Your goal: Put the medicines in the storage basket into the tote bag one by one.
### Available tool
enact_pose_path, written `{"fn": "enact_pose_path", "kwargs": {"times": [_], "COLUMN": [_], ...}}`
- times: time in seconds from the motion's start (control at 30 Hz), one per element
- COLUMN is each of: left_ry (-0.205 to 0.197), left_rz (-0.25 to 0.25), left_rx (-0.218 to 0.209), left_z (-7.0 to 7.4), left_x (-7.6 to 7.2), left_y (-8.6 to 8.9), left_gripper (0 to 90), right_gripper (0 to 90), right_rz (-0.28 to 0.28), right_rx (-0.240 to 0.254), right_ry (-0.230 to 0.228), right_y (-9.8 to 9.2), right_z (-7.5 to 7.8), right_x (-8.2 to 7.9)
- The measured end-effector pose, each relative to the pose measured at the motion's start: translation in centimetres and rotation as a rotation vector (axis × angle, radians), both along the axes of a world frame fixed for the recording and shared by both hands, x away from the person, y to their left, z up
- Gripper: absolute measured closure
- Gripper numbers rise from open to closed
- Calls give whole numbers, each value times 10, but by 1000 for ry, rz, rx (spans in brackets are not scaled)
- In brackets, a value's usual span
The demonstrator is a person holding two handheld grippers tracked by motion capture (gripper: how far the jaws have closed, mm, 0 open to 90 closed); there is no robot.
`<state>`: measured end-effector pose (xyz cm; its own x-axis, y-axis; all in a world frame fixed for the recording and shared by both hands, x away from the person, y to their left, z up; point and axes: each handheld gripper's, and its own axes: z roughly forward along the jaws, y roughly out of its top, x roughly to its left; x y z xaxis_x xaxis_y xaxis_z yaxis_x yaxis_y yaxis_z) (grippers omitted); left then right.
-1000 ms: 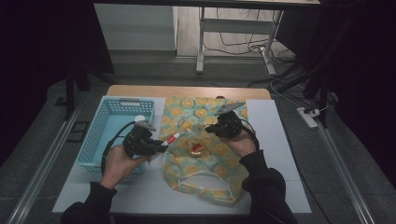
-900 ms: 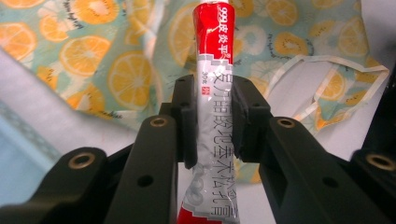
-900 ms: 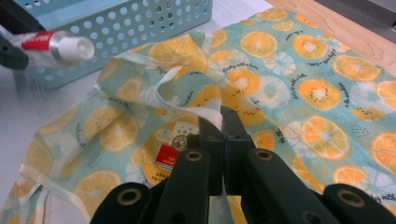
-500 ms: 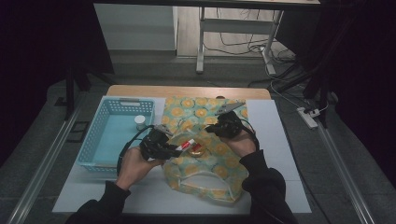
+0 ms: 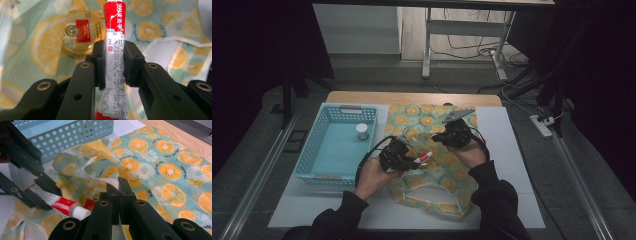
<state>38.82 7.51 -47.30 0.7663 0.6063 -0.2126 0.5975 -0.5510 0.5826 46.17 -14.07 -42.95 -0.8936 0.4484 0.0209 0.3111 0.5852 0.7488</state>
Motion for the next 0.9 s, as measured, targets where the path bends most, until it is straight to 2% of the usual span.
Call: {"fn": "enact_pose_path", "kwargs": {"times": [0.27,0.63,0.9], "left_ry": [-9,-5,-7], "left_rz": [29,75,112], "left_rx": [6,47,71], "left_z": [-4,-14,-16], "left_x": [14,35,47], "left_y": [-9,-18,-19], "left_gripper": [736,735,734], "right_gripper": [899,899,899], "right_rz": [0,-3,-1], "right_rx": [1,3,1], "right_ry": [1,-1,-1], "right_y": [0,0,1], "right_z": [0,0,-1], "right_x": [0,0,0]}}
